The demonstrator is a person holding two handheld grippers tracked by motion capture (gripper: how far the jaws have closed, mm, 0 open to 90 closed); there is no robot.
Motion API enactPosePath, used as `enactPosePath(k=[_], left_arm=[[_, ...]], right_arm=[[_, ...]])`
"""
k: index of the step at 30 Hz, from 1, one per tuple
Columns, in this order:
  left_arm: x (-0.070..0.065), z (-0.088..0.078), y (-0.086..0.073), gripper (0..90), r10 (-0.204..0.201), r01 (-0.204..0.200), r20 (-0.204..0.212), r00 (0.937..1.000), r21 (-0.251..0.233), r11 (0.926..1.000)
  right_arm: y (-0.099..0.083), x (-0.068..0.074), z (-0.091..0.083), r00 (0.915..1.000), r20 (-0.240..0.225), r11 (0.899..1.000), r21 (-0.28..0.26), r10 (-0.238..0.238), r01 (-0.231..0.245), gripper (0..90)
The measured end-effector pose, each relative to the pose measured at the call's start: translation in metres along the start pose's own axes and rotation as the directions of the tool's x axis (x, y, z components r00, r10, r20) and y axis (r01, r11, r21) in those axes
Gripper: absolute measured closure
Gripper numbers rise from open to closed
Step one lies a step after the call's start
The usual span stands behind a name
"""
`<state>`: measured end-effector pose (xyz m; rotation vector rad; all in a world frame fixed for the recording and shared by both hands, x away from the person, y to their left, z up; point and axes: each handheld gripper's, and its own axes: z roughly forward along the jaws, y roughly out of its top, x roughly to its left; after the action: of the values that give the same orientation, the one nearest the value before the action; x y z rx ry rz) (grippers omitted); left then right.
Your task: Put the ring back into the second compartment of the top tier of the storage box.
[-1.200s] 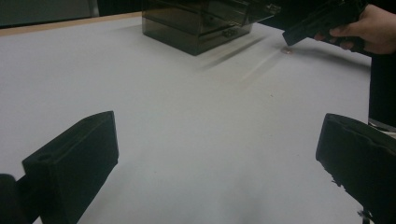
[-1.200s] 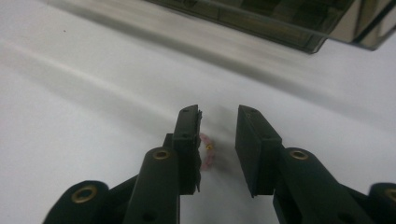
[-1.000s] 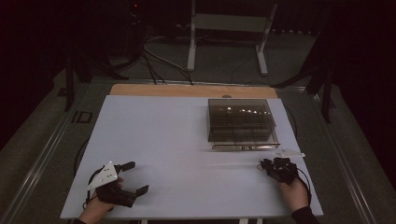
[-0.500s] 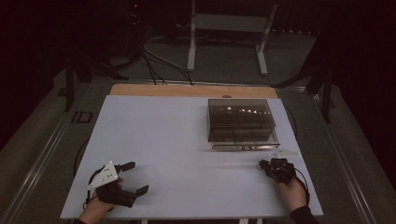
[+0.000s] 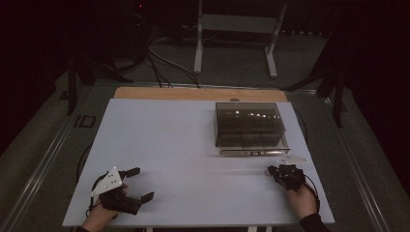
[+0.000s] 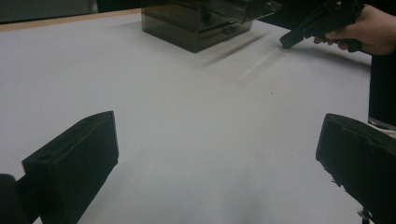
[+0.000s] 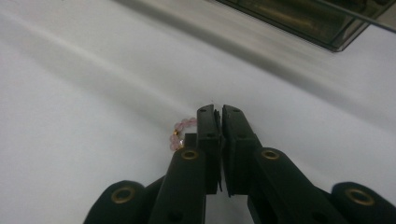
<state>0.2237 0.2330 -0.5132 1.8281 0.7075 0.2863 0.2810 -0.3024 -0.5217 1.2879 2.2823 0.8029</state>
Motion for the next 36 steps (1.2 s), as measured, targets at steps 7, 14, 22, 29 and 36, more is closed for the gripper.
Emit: enactPosePath(k=[7, 14, 22, 29, 36], left_arm=[[0.000, 0.000, 0.000, 0.0, -0.001, 0.001, 0.002, 1.0000, -0.005, 1.0000], [0.000, 0.000, 0.000, 0.0, 0.000, 0.000, 0.003, 1.0000, 0.009, 1.0000], [0.000, 0.000, 0.000, 0.0, 0.005, -0.005, -0.001, 1.0000, 0.007, 1.0000], [-0.001, 0.000, 0.000, 0.0, 0.000, 0.000, -0.002, 1.0000, -0.002, 1.0000], [-0.001, 0.000, 0.000, 0.0, 0.001, -0.001, -0.002, 1.0000, -0.004, 1.0000]], right_arm=[[0.001, -0.002, -0.007, 0.9999, 0.006, 0.999, -0.036, 0.013, -0.012, 86.8], [0.001, -0.003, -0.011, 0.9997, -0.004, 0.999, -0.046, 0.023, -0.023, 86.8], [0.004, -0.001, -0.019, 0.9999, -0.005, 0.998, -0.065, 0.012, -0.012, 86.8], [0.005, 0.003, -0.021, 0.9996, -0.026, 0.998, -0.063, 0.008, -0.009, 86.8], [0.007, 0.006, -0.023, 0.9994, -0.034, 0.998, -0.068, 0.000, -0.002, 86.8]])
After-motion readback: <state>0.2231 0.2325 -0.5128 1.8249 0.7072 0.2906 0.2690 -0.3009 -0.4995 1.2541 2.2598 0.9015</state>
